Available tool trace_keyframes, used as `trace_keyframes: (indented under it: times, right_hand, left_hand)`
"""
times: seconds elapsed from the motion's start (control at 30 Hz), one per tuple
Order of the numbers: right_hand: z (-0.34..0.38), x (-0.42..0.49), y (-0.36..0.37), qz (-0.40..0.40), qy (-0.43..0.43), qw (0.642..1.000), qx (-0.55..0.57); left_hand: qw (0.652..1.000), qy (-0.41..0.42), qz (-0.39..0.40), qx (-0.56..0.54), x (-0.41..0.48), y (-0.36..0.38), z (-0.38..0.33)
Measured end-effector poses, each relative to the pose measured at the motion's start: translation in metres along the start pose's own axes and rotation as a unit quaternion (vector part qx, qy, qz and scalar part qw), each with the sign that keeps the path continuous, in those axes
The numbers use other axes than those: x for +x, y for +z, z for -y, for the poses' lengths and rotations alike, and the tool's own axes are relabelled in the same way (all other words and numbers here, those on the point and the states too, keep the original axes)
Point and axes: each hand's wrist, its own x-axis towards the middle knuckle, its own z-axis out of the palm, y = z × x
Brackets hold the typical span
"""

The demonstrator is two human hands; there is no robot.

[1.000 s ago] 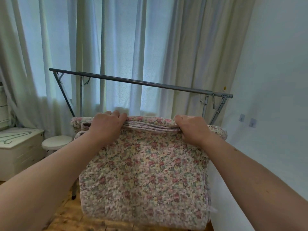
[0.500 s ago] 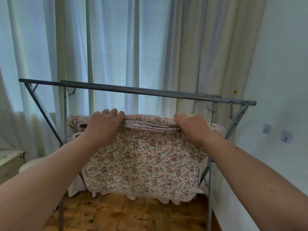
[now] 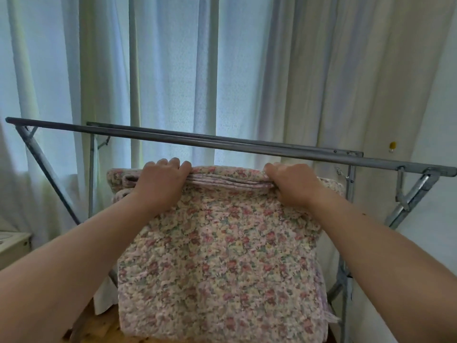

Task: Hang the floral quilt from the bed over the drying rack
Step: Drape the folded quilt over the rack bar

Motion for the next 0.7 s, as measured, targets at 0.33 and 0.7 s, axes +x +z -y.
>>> trace_keyframes:
  times: [0.33,0.7]
  right_hand:
    - [-0.062,0.083,0.075,0.061,-0.05,0.992,0.096]
    - [-0.083,0.129,0.104,0.035,-0.049,0.998,0.033]
  left_hand:
    - [0.997,-0.014,0.068,-0.046,0.092,0.068,0.006]
    - [0.996,0.034,0.072,-0.052,0.16,0.114,0.033]
